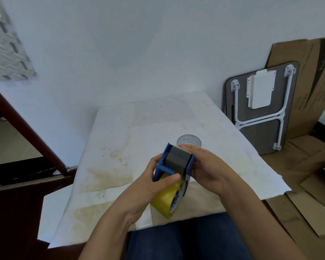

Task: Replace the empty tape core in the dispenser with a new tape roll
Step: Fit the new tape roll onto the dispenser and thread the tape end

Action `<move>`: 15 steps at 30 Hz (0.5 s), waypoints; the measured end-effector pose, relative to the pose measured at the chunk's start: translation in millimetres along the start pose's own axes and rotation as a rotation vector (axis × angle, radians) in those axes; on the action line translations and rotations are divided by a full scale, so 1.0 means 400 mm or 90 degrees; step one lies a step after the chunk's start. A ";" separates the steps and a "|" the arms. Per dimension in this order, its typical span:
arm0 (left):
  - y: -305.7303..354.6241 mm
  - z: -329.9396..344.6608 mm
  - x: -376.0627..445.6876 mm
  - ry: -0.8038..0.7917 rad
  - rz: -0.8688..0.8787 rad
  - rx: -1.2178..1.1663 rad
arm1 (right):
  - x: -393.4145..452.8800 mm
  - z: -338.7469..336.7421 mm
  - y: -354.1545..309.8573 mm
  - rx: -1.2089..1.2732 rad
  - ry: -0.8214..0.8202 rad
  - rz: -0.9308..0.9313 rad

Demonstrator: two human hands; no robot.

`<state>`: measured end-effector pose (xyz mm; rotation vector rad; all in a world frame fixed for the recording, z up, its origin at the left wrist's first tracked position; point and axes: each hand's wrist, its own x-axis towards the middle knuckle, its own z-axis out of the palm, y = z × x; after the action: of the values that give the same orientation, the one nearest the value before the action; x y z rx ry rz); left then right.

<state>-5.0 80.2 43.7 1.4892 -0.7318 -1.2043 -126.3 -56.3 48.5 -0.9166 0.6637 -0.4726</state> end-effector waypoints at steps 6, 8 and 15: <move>0.019 -0.009 -0.011 -0.014 0.007 -0.005 | 0.001 -0.011 0.003 0.102 -0.009 0.081; 0.023 -0.011 -0.015 -0.022 0.006 -0.011 | 0.000 -0.010 -0.001 0.102 -0.013 0.094; 0.042 -0.027 -0.031 -0.039 0.011 -0.055 | -0.008 0.002 0.017 0.115 -0.048 0.085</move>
<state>3.7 90.5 62.9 1.3773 -0.7235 -1.2582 -127.2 -50.2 44.1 -0.7115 0.5984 -0.3708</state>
